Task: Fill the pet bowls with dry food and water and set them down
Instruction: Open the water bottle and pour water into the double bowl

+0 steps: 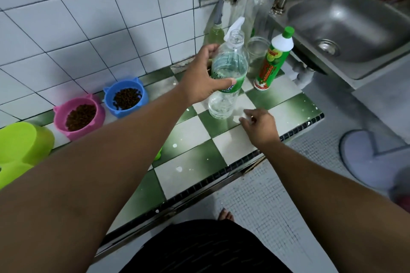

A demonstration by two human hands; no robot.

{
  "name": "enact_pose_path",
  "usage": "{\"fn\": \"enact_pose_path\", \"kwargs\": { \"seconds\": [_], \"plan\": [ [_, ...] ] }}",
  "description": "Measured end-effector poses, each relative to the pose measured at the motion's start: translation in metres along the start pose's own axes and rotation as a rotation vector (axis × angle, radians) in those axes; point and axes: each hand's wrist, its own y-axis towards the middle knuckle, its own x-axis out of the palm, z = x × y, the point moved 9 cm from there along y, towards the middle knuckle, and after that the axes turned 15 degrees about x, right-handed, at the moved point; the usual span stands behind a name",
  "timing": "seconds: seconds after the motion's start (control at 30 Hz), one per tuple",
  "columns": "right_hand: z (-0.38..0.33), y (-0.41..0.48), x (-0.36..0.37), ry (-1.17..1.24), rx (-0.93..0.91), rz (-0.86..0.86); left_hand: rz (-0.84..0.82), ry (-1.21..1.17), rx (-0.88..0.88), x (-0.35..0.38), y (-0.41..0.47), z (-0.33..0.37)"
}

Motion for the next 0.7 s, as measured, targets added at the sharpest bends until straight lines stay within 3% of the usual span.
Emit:
{"fn": "enact_pose_path", "kwargs": {
  "seconds": [0.13,0.27,0.47,0.7],
  "plan": [
    [-0.038,0.003,-0.071,0.337,0.0,0.24,-0.004,-0.023,-0.026,0.002,0.0,0.0],
    [-0.096,-0.003,-0.12,0.611,-0.161,0.305,0.009,-0.028,-0.053,0.003,-0.003,-0.003],
    [-0.16,-0.008,-0.132,0.497,-0.362,0.302,0.047,-0.028,-0.085,0.008,-0.007,-0.002],
    [-0.173,0.006,-0.123,0.366,-0.367,0.226,0.071,-0.038,-0.104,0.006,-0.01,-0.002]
  ]
}}
